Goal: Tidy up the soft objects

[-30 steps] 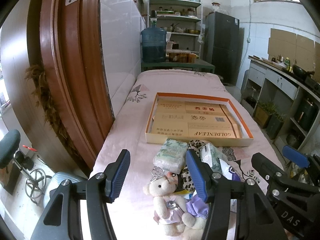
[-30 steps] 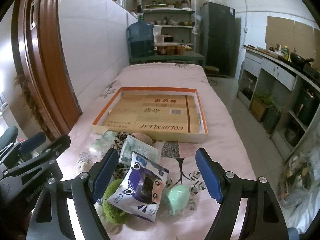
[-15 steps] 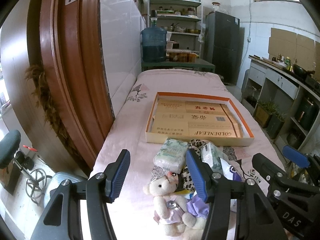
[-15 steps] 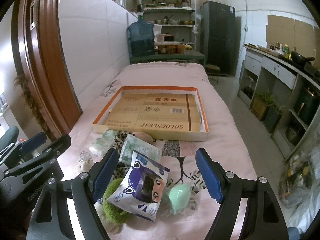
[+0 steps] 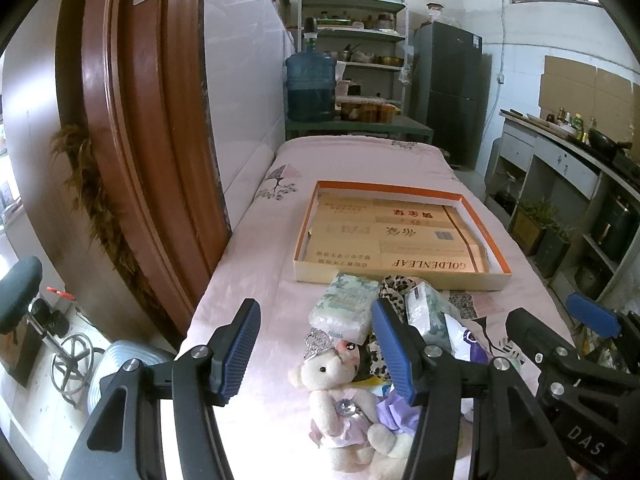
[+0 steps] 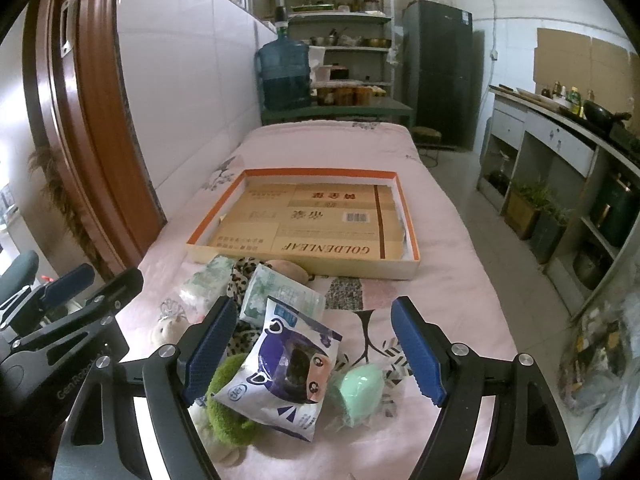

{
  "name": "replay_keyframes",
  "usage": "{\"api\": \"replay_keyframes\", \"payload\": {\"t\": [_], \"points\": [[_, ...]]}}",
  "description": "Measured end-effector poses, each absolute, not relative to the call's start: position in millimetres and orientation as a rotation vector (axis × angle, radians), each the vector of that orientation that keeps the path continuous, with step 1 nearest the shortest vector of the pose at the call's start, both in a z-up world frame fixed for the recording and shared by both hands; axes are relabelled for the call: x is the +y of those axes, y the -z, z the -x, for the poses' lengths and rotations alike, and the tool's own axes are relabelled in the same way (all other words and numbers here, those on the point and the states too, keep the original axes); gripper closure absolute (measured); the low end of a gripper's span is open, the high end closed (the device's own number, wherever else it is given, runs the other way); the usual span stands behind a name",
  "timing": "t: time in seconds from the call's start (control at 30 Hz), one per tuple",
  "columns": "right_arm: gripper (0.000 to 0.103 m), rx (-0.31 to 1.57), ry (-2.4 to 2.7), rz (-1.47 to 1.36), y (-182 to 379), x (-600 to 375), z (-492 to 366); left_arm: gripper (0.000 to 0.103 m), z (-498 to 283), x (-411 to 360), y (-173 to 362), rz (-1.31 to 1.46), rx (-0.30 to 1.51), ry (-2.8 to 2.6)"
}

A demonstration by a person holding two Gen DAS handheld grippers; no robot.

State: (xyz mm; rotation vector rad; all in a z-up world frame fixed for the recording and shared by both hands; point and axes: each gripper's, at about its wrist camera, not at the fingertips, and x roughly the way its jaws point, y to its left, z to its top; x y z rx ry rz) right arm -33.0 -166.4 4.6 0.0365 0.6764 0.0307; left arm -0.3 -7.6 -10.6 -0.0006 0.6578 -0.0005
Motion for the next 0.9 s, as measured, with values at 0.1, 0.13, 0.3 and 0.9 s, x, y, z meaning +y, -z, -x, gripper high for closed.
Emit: {"api": "replay_keyframes", "payload": {"t": [0.1, 0.13, 0.3, 0.9], "points": [[0.022, 0.677, -0.030, -0.038, -4.6, -166.4, 32.9, 0.045, 0.0, -7.6, 12.1, 0.001, 0.662, -0.001], [0.022, 0.677, -0.030, -0.038, -4.9, -166.5, 32.7, 0.045, -0.2, -7.8, 12.6, 0.000, 0.663, -0.002], [0.022, 0.679, -0.032, -0.039, -3.8, -165.7, 33.2, 0.045, -0.2, -8.2, 12.9, 0.001, 0.663, -0.001], [0.022, 0.685, -0.034, -0.041, -1.7, -166.0, 32.1, 0.045, -0.8, -7.3, 18.2, 0.004, 0.671, -0.002]]}}
